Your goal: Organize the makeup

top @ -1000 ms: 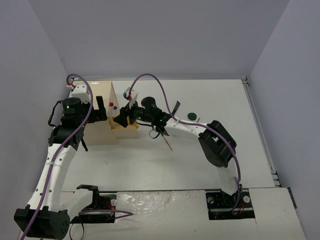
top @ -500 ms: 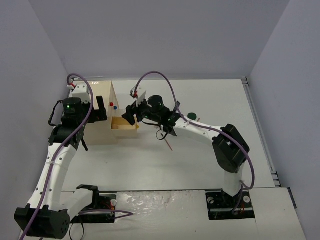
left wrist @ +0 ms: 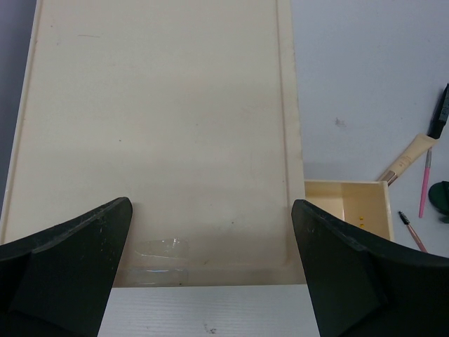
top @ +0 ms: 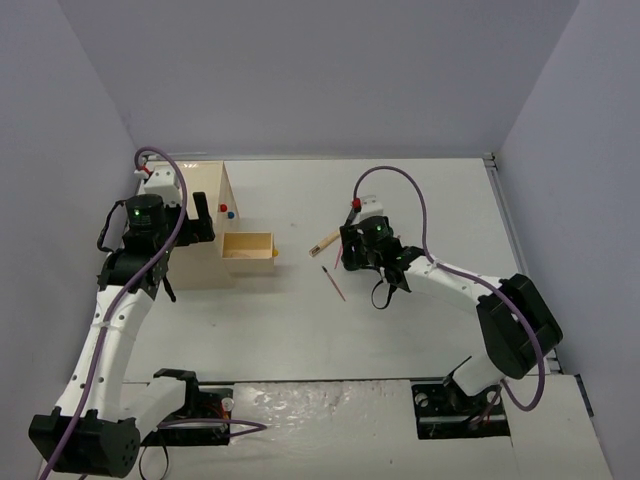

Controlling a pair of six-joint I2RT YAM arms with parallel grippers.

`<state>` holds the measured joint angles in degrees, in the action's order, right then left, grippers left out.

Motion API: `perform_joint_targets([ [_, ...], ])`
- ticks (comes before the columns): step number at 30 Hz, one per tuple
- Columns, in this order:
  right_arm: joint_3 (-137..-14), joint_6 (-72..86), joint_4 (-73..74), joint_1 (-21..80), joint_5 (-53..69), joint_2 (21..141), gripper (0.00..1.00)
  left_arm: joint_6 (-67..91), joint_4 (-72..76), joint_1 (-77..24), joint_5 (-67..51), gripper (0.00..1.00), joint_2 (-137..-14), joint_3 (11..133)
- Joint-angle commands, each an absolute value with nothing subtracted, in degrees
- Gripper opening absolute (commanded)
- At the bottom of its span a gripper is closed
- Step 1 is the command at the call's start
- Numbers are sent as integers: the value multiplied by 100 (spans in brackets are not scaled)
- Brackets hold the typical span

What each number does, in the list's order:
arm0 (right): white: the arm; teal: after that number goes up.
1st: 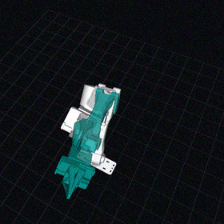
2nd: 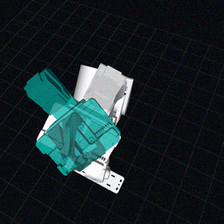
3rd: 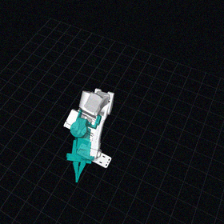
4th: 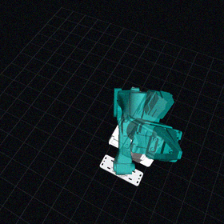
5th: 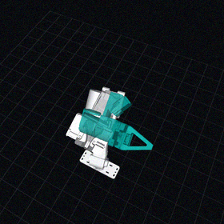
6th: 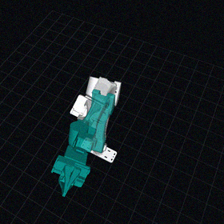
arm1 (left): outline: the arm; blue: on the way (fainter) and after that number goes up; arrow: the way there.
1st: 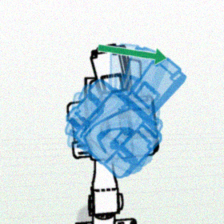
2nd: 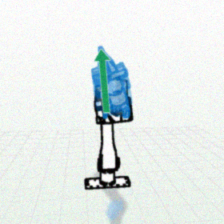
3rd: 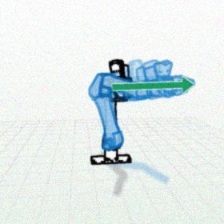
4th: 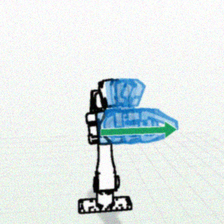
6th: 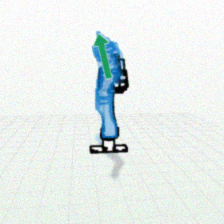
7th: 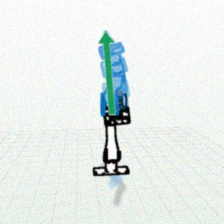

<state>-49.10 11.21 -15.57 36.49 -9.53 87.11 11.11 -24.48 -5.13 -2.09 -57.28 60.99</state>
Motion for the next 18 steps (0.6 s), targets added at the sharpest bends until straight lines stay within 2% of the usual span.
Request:
perform_joint_targets([
  [1, -4907, 1569, -1635, 3545, -1267, 8798, 64, 1175, -2291, -466, -201, 97, -5750, 6335],
  [18, -5067, 2147, -2382, 3504, -1404, 9595, 62, 1204, -2303, -481, -281, 97, -5827, 6346],
])
